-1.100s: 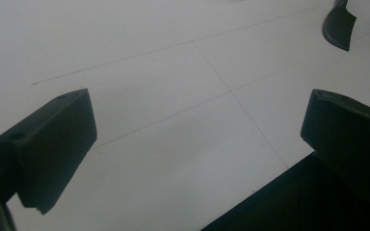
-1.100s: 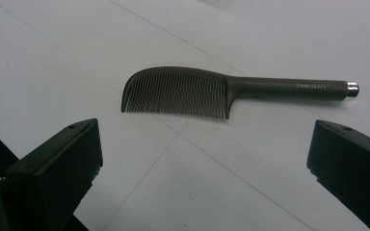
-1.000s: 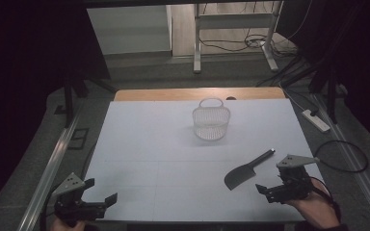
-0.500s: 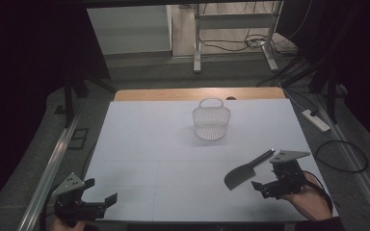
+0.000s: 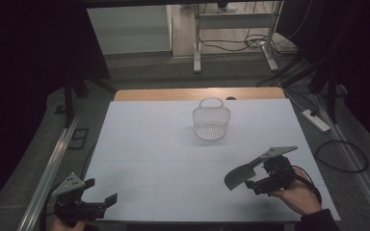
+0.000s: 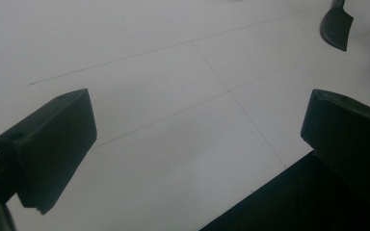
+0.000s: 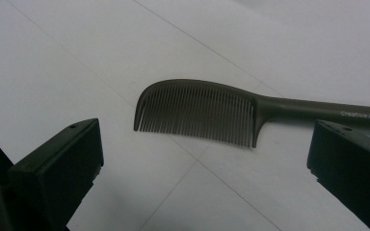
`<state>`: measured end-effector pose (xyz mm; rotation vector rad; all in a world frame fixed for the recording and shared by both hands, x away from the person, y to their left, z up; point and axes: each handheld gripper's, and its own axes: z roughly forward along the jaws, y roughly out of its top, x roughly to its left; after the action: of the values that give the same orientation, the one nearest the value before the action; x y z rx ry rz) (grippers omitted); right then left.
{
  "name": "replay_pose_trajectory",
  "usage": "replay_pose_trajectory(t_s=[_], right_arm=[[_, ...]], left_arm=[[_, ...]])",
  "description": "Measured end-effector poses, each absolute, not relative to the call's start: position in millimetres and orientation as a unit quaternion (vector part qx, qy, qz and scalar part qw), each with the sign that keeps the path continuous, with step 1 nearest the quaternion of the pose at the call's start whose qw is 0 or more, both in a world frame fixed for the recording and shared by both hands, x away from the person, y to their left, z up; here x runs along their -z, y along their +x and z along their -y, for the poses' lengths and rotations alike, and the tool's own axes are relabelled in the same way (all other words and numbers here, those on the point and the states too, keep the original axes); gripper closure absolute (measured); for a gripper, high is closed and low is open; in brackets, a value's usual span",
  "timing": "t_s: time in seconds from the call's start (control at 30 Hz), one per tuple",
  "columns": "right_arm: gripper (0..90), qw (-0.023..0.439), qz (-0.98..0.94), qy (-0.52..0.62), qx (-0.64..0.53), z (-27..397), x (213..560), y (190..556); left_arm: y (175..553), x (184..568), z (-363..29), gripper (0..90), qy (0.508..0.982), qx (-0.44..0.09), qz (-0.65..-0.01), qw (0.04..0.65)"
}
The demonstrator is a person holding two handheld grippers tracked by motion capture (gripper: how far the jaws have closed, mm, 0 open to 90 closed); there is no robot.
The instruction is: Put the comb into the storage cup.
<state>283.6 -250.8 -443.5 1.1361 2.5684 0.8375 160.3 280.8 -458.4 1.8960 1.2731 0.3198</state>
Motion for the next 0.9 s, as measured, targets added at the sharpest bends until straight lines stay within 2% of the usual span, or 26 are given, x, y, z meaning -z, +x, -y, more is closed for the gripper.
replay_pose_trajectory(t_s=[0.27,0.9], right_arm=[[0.0,0.09,-0.876,0.382,-0.281,239,446,291],[0.0,0.089,-0.893,0.363,-0.252,213,451,301]], left_arm=[[160,458,-281,0.0,0.751,-0.127,-0.504,0.407],[160,458,-281,0.0,0.751,-0.125,-0.503,0.408]])
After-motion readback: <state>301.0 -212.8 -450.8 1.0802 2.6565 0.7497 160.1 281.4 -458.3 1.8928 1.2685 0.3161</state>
